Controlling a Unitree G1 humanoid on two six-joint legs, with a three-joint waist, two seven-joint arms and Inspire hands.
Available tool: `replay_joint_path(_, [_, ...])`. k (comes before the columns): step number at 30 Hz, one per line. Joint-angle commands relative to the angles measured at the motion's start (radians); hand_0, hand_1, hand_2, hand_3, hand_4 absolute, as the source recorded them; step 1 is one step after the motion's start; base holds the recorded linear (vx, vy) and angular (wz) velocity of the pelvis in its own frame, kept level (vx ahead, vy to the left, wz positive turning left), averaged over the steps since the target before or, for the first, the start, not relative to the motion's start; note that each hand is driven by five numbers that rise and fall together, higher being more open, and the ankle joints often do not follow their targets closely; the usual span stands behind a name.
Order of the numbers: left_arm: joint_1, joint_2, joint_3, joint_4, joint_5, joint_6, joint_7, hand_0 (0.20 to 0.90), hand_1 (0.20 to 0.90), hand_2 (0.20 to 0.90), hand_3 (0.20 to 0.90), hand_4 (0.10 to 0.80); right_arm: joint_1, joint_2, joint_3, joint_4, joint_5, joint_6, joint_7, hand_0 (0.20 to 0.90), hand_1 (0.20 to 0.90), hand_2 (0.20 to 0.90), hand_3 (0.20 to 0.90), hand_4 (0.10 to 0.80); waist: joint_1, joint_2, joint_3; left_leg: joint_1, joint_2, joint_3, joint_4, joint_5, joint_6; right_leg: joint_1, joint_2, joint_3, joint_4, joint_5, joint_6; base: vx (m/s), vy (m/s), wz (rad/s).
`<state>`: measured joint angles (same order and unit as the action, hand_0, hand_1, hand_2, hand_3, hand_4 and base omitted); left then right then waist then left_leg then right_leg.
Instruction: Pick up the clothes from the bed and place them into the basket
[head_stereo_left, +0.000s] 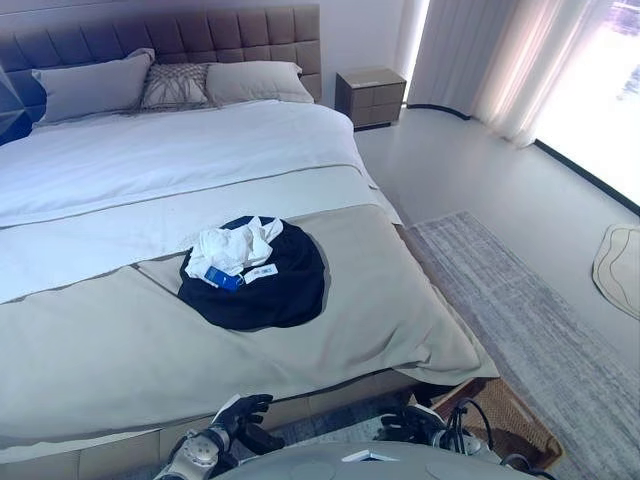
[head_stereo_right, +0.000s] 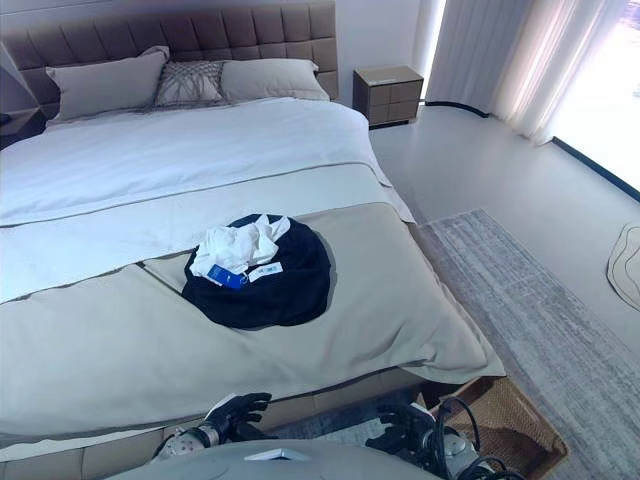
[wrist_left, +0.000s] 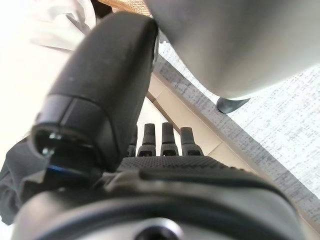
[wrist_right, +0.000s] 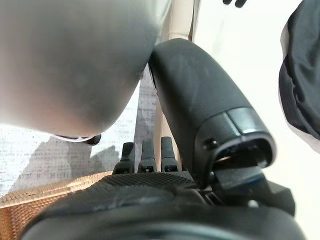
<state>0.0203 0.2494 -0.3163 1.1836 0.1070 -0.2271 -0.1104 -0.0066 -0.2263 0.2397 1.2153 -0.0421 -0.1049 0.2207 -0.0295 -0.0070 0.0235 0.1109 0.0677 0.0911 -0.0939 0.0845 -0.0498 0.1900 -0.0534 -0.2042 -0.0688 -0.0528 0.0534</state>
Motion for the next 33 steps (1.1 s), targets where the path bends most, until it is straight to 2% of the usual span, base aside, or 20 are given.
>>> replay_joint_path(1, [-0.091, -0.018, 0.023, 0.041, 0.007, -0.082, 0.076, 0.900, 0.900, 0.900, 0.900, 0.800, -0.060, -0.006, 0.006, 0.034, 0.010, -0.071, -0.057, 0.900, 0.900, 0.900, 0.900, 0.800, 0.011, -0.002, 0.041, 0.044, -0.035, 0.001, 0.009, -0.134, 0.041, -0.066, -0.012, 0.043, 0.066, -0.004, 0.027, -0.009, -0.055, -0.05])
replay_joint_path(2, [-0.093, -0.010, 0.009, 0.037, 0.102, -0.110, 0.199, 0.900, 0.900, 0.900, 0.900, 0.800, -0.063, -0.009, 0.001, 0.025, 0.037, -0.113, -0.108, 0.900, 0.900, 0.900, 0.900, 0.800, 0.009, 0.004, 0.045, 0.043, -0.036, -0.004, 0.010, -0.132, 0.041, -0.068, -0.011, 0.045, 0.069, -0.005, 0.025, -0.009, -0.056, -0.04])
replay_joint_path(5, [-0.120, 0.013, -0.021, 0.007, 0.130, -0.147, 0.339, 0.900, 0.900, 0.900, 0.900, 0.800, -0.079, -0.026, 0.013, -0.027, 0.038, -0.196, -0.220, 0.900, 0.900, 0.900, 0.900, 0.800, 0.001, 0.019, 0.055, 0.034, -0.038, -0.008, 0.015, -0.130, 0.038, -0.078, -0.011, 0.048, 0.076, -0.009, 0.023, -0.040, -0.051, -0.01])
replay_joint_path(8, [-0.138, 0.031, -0.027, -0.042, 0.131, -0.161, 0.412, 0.900, 0.900, 0.900, 0.900, 0.800, -0.094, -0.050, 0.033, -0.093, -0.035, -0.239, -0.355, 0.900, 0.900, 0.900, 0.900, 0.800, -0.002, 0.031, 0.068, 0.025, -0.043, -0.013, 0.019, -0.129, 0.038, -0.087, -0.012, 0.049, 0.078, -0.009, 0.020, -0.075, -0.040, 0.00])
replay_joint_path(10, [-0.142, 0.055, -0.024, -0.121, 0.144, -0.162, 0.486, 0.900, 0.900, 0.900, 0.900, 0.800, -0.105, -0.081, 0.071, -0.217, -0.124, -0.241, -0.468, 0.900, 0.900, 0.900, 0.900, 0.800, 0.004, 0.042, 0.081, 0.015, -0.048, -0.021, 0.026, -0.128, 0.034, -0.092, -0.014, 0.045, 0.074, -0.007, 0.016, -0.093, -0.085, 0.03])
replay_joint_path(14, [-0.124, 0.086, 0.028, -0.256, 0.122, -0.130, 0.531, 0.900, 0.900, 0.900, 0.900, 0.800, -0.117, -0.136, 0.116, -0.418, -0.243, -0.215, -0.606, 0.900, 0.900, 0.900, 0.900, 0.800, 0.028, 0.050, 0.100, -0.030, -0.062, -0.048, 0.069, -0.126, 0.019, -0.106, -0.024, 0.034, 0.069, 0.001, 0.007, -0.085, -0.059, 0.09])
replay_joint_path(16, [-0.112, 0.094, 0.055, -0.316, 0.087, -0.120, 0.516, 0.900, 0.900, 0.900, 0.900, 0.800, -0.133, -0.166, 0.132, -0.482, -0.272, -0.202, -0.641, 0.900, 0.900, 0.900, 0.900, 0.800, 0.051, 0.048, 0.111, -0.065, -0.076, -0.100, 0.110, -0.129, 0.011, -0.115, -0.029, 0.043, 0.065, 0.008, -0.001, -0.093, -0.009, 0.16])
replay_joint_path(18, [-0.103, 0.098, 0.074, -0.360, 0.055, -0.122, 0.491, 0.900, 0.900, 0.900, 0.900, 0.800, -0.161, -0.190, 0.148, -0.514, -0.313, -0.189, -0.666, 0.900, 0.900, 0.900, 0.900, 0.800, 0.074, 0.042, 0.125, -0.097, -0.077, -0.143, 0.150, -0.129, 0.002, -0.126, -0.037, 0.045, 0.077, 0.008, -0.009, -0.065, 0.062, 0.20])
replay_joint_path(20, [-0.104, 0.095, 0.079, -0.374, 0.053, -0.123, 0.470, 0.900, 0.900, 0.900, 0.900, 0.800, -0.176, -0.204, 0.158, -0.528, -0.314, -0.177, -0.675, 0.900, 0.900, 0.900, 0.900, 0.800, 0.083, 0.039, 0.131, -0.107, -0.064, -0.145, 0.153, -0.118, -0.006, -0.126, -0.041, 0.038, 0.083, 0.008, -0.012, -0.011, 0.102, 0.21])
replay_joint_path(25, [-0.145, 0.088, 0.049, -0.400, 0.021, -0.119, 0.397, 0.900, 0.900, 0.900, 0.900, 0.800, -0.245, -0.223, 0.154, -0.551, -0.198, -0.100, -0.709, 0.900, 0.900, 0.900, 0.900, 0.800, 0.103, 0.040, 0.149, -0.179, 0.008, -0.059, 0.112, -0.043, -0.038, -0.106, -0.070, -0.022, 0.112, -0.028, -0.009, 0.064, 0.221, 0.35])
replay_joint_path(26, [-0.154, 0.086, 0.041, -0.399, 0.007, -0.121, 0.396, 0.900, 0.900, 0.900, 0.900, 0.800, -0.259, -0.223, 0.153, -0.550, -0.188, -0.090, -0.724, 0.900, 0.900, 0.900, 0.900, 0.800, 0.105, 0.041, 0.151, -0.191, 0.013, -0.055, 0.112, -0.041, -0.039, -0.111, -0.075, -0.027, 0.118, -0.033, -0.009, 0.063, 0.289, 0.41])
replay_joint_path(27, [-0.160, 0.085, 0.041, -0.397, 0.003, -0.119, 0.395, 0.900, 0.900, 0.900, 0.900, 0.800, -0.267, -0.223, 0.151, -0.543, -0.184, -0.088, -0.728, 0.900, 0.900, 0.900, 0.900, 0.800, 0.105, 0.041, 0.151, -0.191, 0.008, -0.051, 0.117, -0.047, -0.035, -0.114, -0.082, -0.029, 0.122, -0.034, -0.007, 0.066, 0.270, 0.36])
replay_joint_path(30, [-0.170, 0.072, 0.035, -0.412, -0.037, -0.086, 0.426, 0.900, 0.900, 0.900, 0.900, 0.800, -0.305, -0.204, 0.146, -0.535, -0.146, -0.052, -0.762, 0.900, 0.900, 0.900, 0.900, 0.800, 0.115, 0.035, 0.149, -0.177, -0.019, -0.033, 0.126, -0.079, -0.007, -0.142, -0.146, -0.053, 0.167, -0.027, 0.028, 0.125, 0.324, 0.18])
replay_joint_path(33, [-0.135, 0.085, 0.034, -0.453, -0.033, -0.079, 0.449, 0.900, 0.900, 0.900, 0.900, 0.800, -0.297, -0.192, 0.137, -0.575, -0.178, -0.050, -0.765, 0.900, 0.900, 0.900, 0.900, 0.800, 0.125, 0.026, 0.148, -0.153, -0.037, -0.011, 0.128, -0.098, 0.026, -0.130, -0.169, -0.049, 0.198, -0.032, 0.043, 0.235, 0.272, -0.11])
